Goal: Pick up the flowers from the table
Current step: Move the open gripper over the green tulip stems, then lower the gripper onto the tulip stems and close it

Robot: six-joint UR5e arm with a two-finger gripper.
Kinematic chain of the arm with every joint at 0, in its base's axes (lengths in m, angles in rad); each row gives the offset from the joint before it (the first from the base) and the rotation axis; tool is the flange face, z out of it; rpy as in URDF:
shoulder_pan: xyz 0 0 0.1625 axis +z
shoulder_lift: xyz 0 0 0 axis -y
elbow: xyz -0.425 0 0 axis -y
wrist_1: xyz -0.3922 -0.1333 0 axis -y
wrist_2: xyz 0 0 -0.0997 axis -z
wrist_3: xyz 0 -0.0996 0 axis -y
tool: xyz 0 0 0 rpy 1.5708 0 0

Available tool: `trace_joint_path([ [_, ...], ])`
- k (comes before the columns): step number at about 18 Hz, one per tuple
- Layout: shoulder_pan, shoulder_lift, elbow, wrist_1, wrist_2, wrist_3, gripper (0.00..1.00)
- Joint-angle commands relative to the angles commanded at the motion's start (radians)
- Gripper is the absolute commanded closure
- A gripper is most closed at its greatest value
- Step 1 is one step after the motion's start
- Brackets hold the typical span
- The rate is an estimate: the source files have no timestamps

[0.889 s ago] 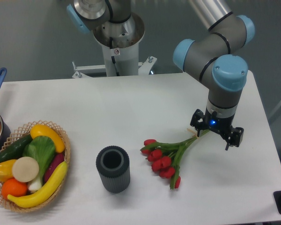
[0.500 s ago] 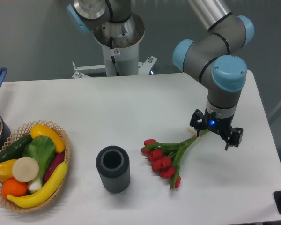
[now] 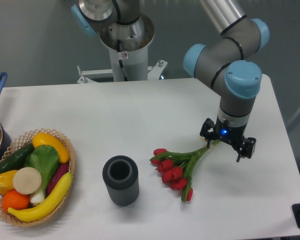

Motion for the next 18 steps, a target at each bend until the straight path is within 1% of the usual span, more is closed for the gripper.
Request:
trace_joint_path([
  [1,0.000,0.000,-0.011,0.011,0.000,0.000,0.00],
  [9,-0.006,-0.008,-0.040,0.022,0.003,0.003,0.00],
  [11,-0.008,-0.014,-0.048,0.020,0.003,0.047,0.00],
  [15,-0.003,-0.006,-0.120,0.020,0.006,0.176,0.00],
  [18,-0.005,-0.012,-0.132,0.020,0.008,0.175,0.00],
])
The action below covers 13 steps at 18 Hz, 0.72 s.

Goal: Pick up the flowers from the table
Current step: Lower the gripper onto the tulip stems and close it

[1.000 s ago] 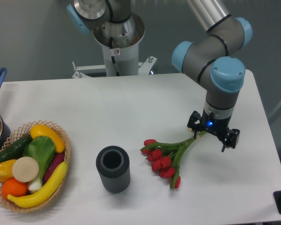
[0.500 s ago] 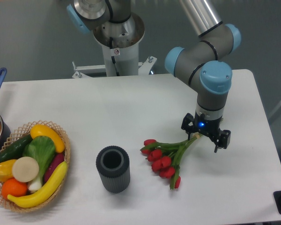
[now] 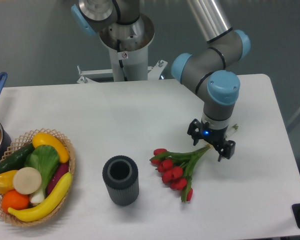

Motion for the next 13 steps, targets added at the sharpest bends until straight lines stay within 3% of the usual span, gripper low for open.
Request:
trace_joint_path([
  [7,-0.008,-0.025,-0.005,0.002,0.003,-0.008,0.01],
  [13,-0.012,-0.031,-0.003,0.000,0.003,-0.008,0.43],
])
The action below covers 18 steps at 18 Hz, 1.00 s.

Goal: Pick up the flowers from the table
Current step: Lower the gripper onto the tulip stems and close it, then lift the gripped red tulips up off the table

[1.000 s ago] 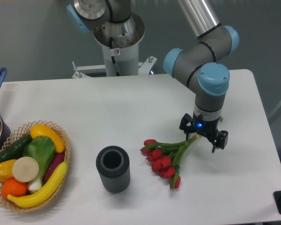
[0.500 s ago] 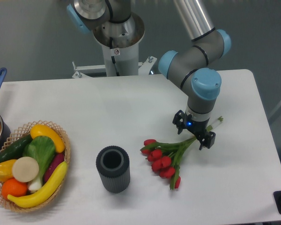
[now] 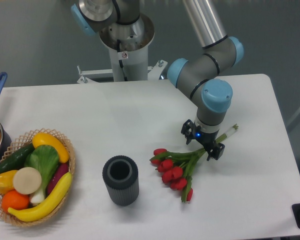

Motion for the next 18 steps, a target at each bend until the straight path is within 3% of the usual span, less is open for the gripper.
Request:
trace_joint_path([
  [3,0.000,-0.002,0.003,0.000,0.000,-0.014,0.63],
  [6,-0.002,-0.002,0.006,0.002,0.000,-0.021,0.65],
  [13,0.000,0.006,0.009,0.000,-0.002,-0.025,0.81],
  [18,0.006,0.018,0.035,-0.002,-0.003,-0.023,0.83],
])
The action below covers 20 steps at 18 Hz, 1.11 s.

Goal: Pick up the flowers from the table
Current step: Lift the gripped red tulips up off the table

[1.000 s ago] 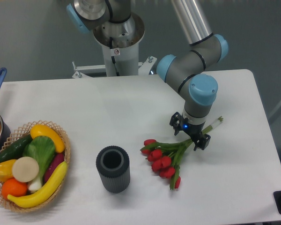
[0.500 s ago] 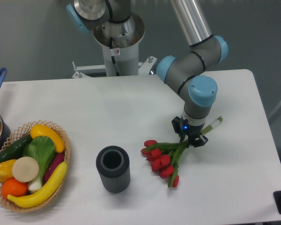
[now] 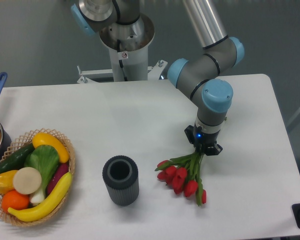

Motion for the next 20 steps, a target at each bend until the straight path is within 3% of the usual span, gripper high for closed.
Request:
trace_joint_path([
  [12,0.006,0.009,0.158,-0.044,0.067,-0.002,0.83],
  [20,-0.002,-0.011,0.258,-0.187,0.071,0.000,0.83],
])
